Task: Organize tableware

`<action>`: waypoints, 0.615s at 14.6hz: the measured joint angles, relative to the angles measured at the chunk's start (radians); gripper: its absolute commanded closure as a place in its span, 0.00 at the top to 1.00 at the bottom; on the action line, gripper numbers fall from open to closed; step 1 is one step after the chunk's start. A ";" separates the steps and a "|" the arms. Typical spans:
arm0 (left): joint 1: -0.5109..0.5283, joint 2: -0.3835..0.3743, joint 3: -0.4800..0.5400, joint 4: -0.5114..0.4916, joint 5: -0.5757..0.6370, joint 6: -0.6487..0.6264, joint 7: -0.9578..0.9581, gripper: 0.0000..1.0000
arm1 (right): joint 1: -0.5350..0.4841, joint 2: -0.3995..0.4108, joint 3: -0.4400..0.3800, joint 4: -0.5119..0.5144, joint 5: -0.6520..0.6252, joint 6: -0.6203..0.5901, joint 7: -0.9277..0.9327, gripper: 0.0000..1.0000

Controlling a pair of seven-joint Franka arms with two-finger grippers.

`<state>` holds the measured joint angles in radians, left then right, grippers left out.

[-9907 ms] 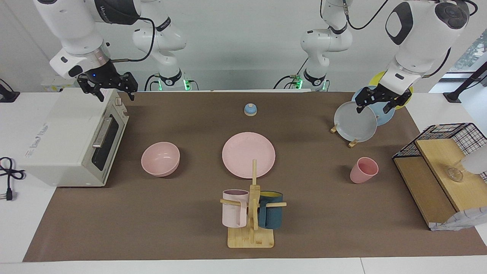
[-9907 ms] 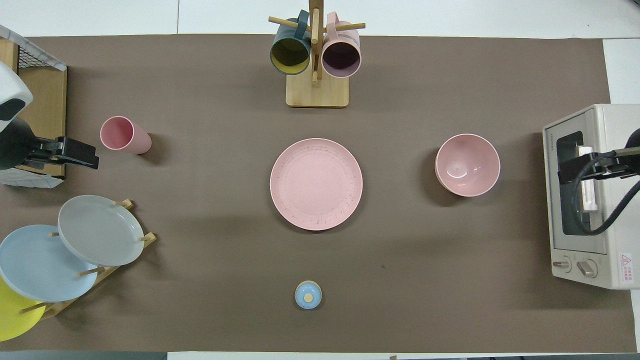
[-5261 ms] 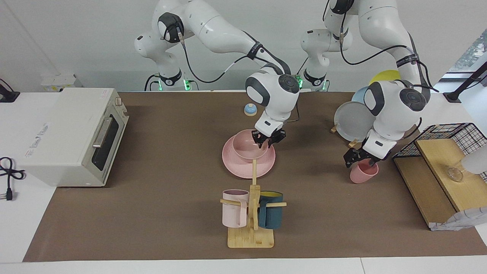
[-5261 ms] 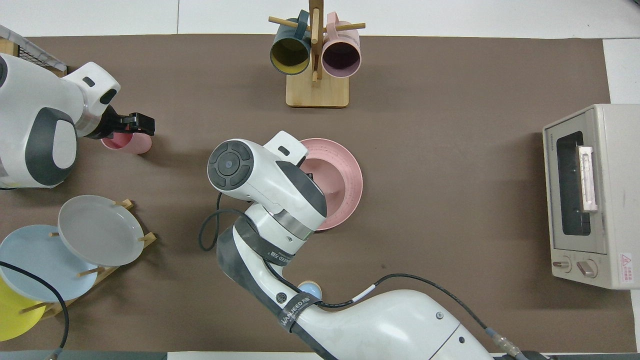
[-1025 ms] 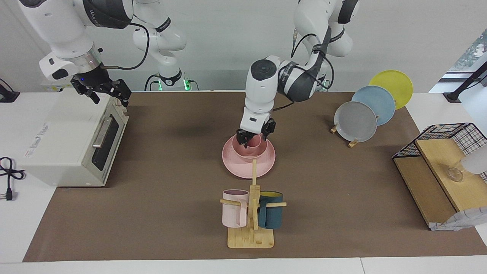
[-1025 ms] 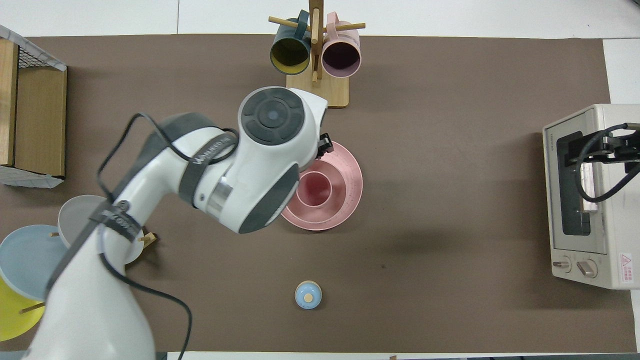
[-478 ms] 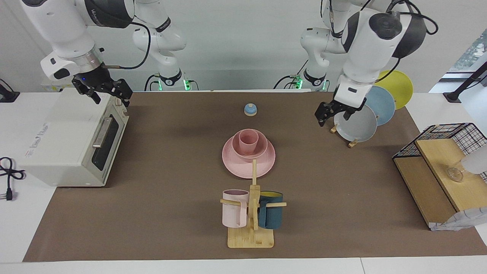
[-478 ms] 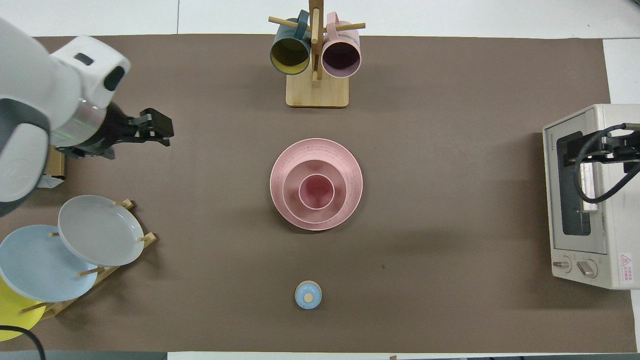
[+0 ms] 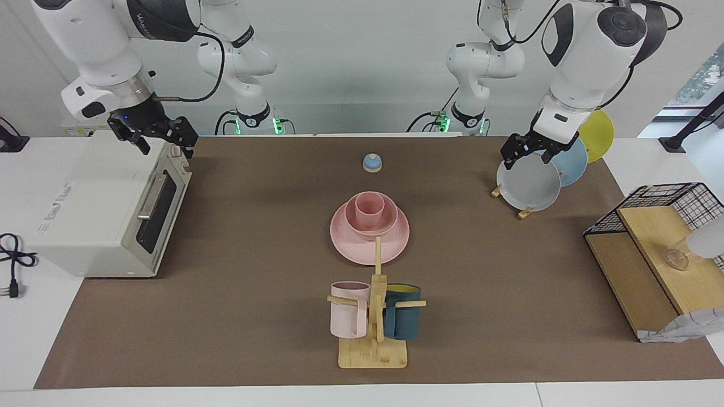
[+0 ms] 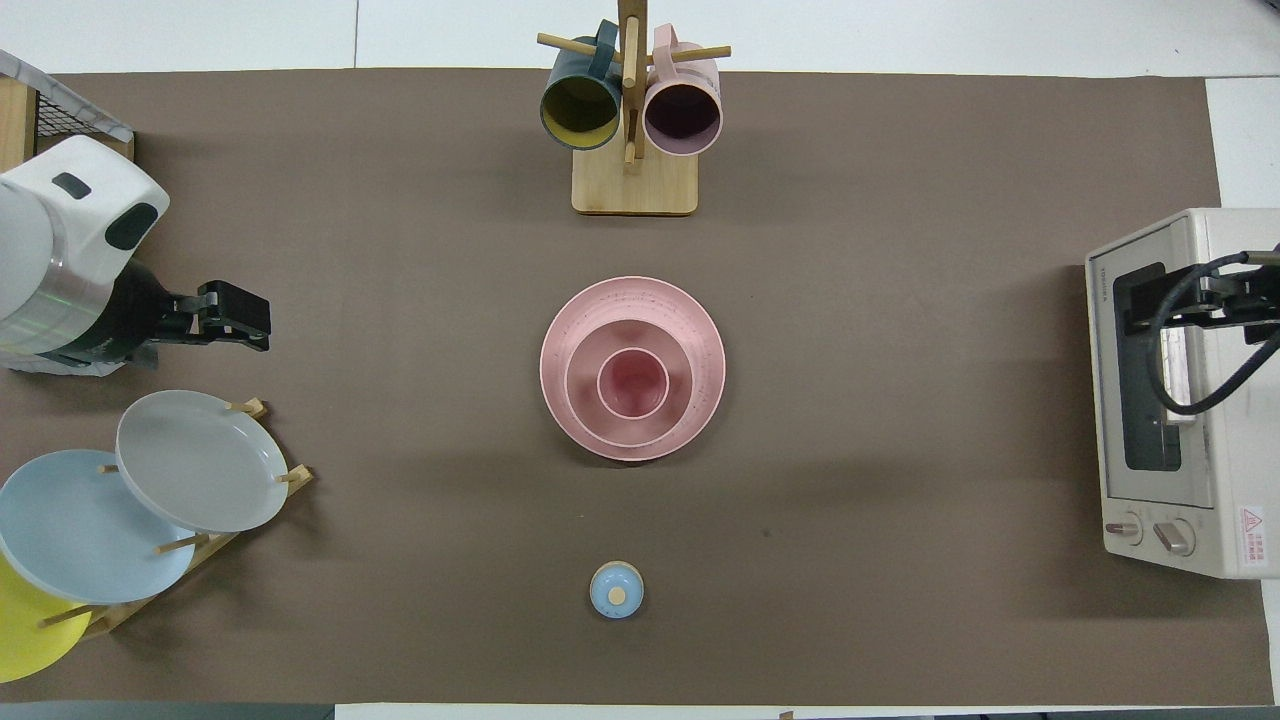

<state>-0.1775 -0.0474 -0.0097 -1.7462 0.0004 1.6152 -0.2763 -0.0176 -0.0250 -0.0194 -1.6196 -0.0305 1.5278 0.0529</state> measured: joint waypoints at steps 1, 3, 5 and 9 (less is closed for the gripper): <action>0.005 -0.008 0.000 -0.014 0.000 0.015 0.002 1.00 | 0.000 0.000 0.000 0.000 0.000 -0.006 -0.005 1.00; 0.025 -0.015 0.000 -0.017 0.000 0.042 0.004 1.00 | 0.004 -0.001 0.001 0.002 0.000 -0.017 -0.007 1.00; 0.042 -0.017 -0.002 -0.014 0.000 0.044 0.005 1.00 | 0.012 -0.002 0.002 0.005 0.000 -0.017 -0.007 1.00; 0.105 -0.008 -0.049 0.079 0.000 -0.062 0.005 1.00 | 0.013 -0.002 0.002 0.007 0.000 -0.017 -0.007 1.00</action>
<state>-0.0729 -0.0558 -0.0585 -1.6675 0.0004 1.5534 -0.2709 -0.0042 -0.0267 -0.0177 -1.6123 -0.0305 1.5104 0.0463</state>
